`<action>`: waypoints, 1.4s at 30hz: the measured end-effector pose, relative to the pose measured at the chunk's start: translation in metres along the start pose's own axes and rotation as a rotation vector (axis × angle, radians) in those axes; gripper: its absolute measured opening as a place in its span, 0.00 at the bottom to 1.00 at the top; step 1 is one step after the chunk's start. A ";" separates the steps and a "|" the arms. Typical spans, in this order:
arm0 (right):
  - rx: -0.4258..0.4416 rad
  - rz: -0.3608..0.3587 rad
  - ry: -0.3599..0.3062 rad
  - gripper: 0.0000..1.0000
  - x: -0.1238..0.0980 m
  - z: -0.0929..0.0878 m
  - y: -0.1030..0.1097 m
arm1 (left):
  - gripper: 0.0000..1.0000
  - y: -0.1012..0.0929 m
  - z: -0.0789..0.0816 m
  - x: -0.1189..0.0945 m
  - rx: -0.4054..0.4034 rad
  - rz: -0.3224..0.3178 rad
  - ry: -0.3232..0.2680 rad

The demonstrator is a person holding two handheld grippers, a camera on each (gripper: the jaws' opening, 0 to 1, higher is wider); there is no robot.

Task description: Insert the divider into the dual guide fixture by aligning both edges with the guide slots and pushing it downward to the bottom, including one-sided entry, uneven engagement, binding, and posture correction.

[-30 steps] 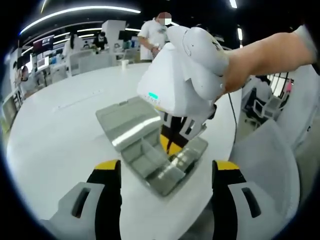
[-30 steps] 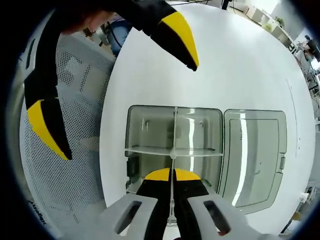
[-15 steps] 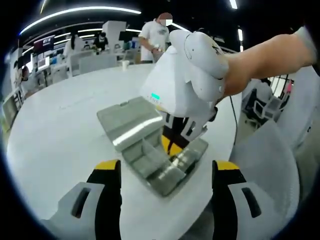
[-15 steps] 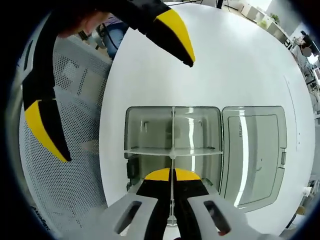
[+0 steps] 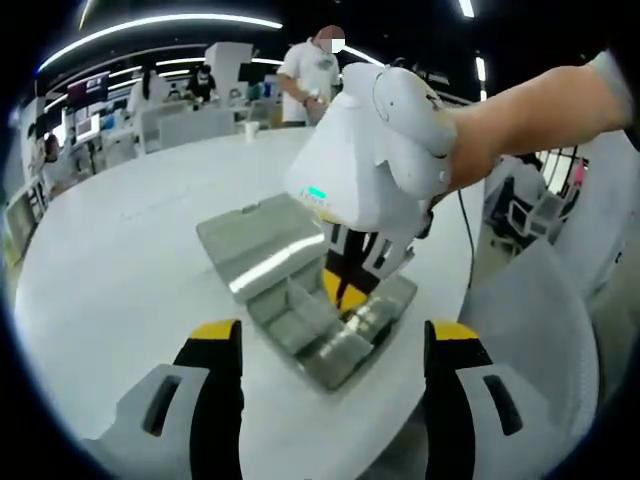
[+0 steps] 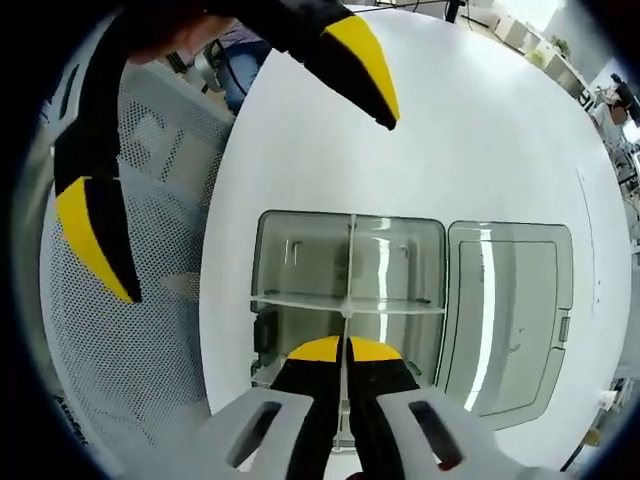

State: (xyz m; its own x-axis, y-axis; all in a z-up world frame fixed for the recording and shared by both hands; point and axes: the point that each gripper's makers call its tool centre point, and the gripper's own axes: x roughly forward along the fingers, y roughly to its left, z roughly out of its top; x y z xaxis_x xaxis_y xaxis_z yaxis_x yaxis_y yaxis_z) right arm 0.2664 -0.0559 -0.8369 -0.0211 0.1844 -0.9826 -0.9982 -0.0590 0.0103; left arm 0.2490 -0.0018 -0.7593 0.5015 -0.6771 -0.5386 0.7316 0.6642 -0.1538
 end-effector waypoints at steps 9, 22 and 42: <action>0.001 -0.010 -0.076 0.10 -0.015 -0.003 -0.002 | 0.72 0.000 -0.001 -0.003 0.007 -0.001 0.004; 0.020 -0.042 -0.226 0.28 -0.026 -0.008 0.011 | 0.72 0.002 -0.007 -0.009 0.012 -0.004 0.012; 0.257 -0.170 -0.537 0.56 -0.046 -0.023 0.021 | 0.84 0.006 -0.007 -0.013 0.105 0.030 -0.057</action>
State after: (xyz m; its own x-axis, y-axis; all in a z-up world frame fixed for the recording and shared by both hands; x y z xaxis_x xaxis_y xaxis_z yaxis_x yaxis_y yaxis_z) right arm 0.2477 -0.0887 -0.7953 0.1813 0.6426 -0.7444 -0.9702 0.2408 -0.0284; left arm 0.2437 0.0130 -0.7595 0.5476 -0.6762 -0.4929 0.7586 0.6498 -0.0486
